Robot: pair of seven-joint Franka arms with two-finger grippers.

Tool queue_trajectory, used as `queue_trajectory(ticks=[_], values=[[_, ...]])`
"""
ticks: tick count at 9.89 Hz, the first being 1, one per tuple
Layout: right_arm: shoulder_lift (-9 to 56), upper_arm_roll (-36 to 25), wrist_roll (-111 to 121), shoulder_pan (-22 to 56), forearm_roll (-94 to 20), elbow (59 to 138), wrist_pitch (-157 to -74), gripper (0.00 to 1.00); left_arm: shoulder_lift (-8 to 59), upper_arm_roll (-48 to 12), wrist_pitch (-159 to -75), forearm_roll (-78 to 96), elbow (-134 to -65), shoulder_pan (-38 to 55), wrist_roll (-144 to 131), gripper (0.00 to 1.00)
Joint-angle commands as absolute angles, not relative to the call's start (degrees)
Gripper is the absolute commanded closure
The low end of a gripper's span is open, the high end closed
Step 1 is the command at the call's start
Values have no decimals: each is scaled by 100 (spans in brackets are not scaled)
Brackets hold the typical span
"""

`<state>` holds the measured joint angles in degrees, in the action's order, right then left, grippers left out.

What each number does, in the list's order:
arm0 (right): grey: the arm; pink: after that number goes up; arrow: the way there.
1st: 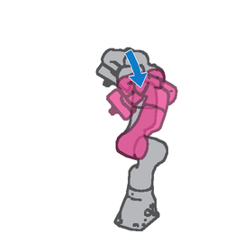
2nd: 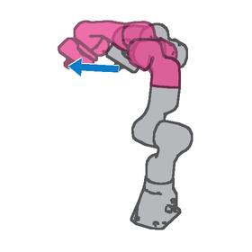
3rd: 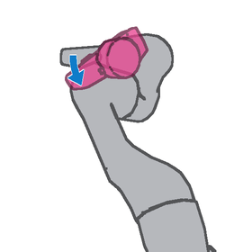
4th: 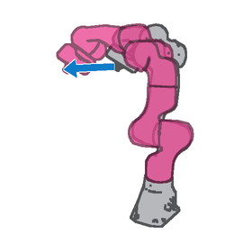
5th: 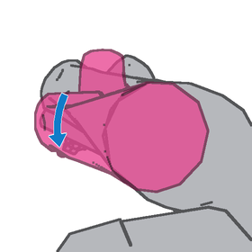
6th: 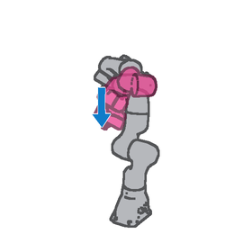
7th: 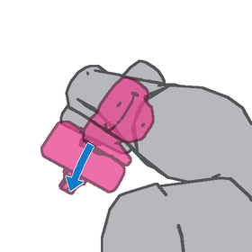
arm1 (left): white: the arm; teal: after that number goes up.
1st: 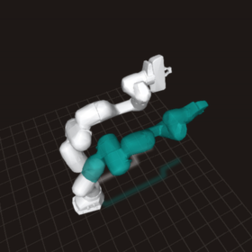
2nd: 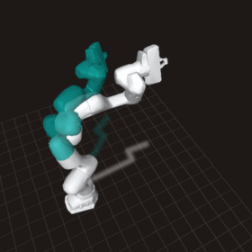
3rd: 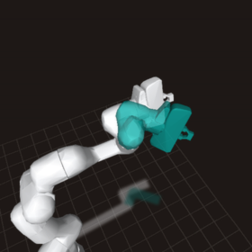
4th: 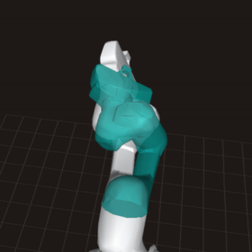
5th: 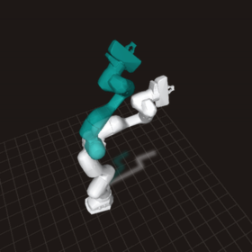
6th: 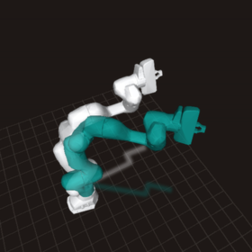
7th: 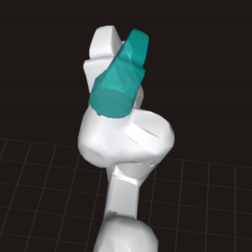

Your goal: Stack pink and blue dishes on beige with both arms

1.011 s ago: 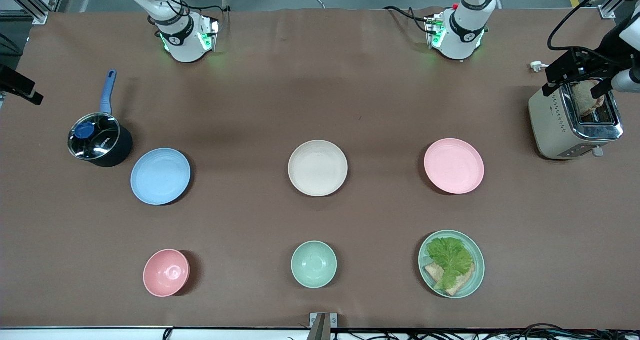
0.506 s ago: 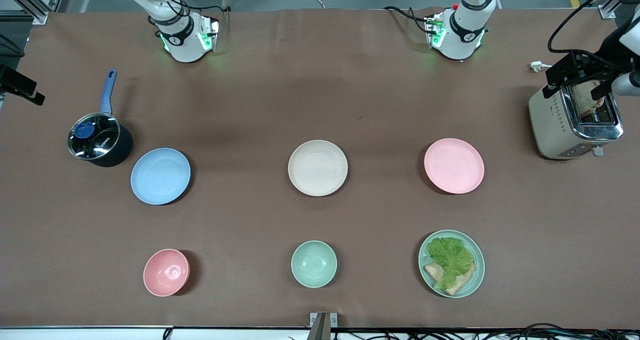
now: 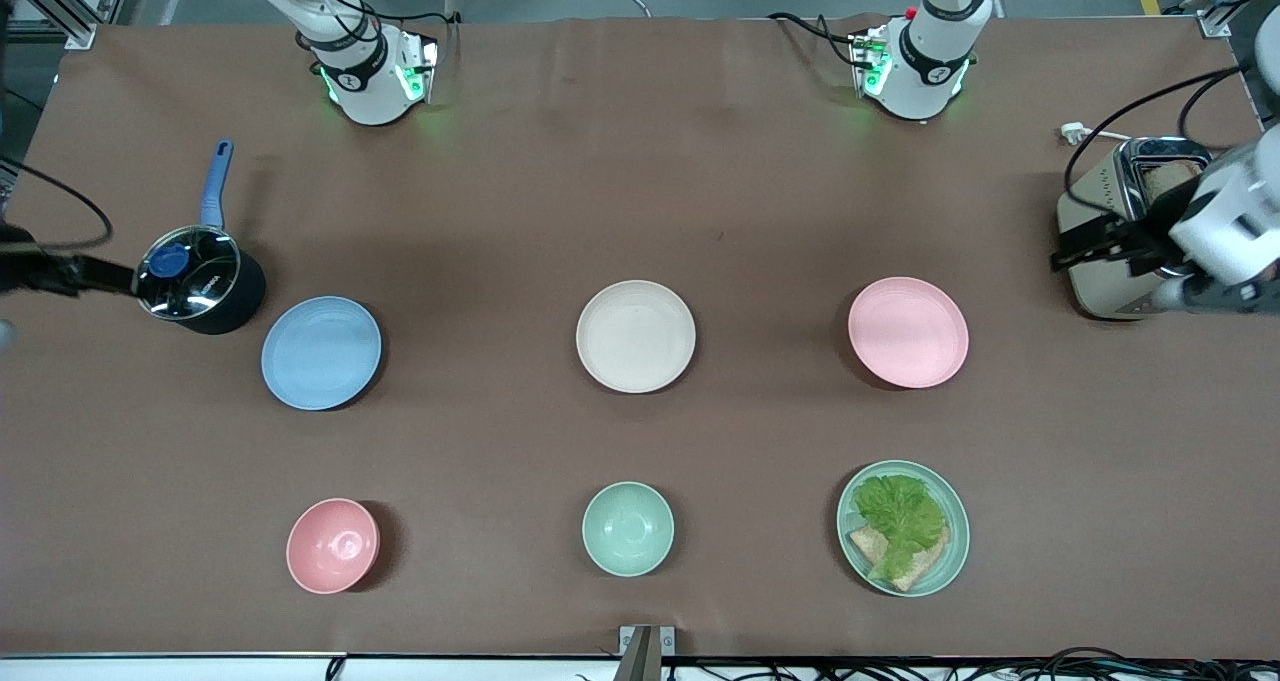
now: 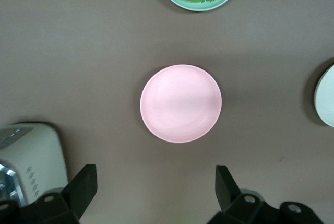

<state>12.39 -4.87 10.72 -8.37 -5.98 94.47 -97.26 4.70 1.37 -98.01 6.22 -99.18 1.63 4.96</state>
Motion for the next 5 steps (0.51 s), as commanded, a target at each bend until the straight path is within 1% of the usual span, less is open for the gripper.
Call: queue_trajectory(ticks=[1,4,5], values=[[1510,-475,1719,-993,-904,10175,-10603,0,754,176,-10919,747,-10860,149,921,0],[1835,-527,2519,-1002,-1238,11273,-12282,0,1658,237,-12378,957,-11363,123,1631,0],[2002,-527,2905,-1011,-1526,11476,-12644,0,2114,237,-12610,1141,-11382,62,1904,0]])
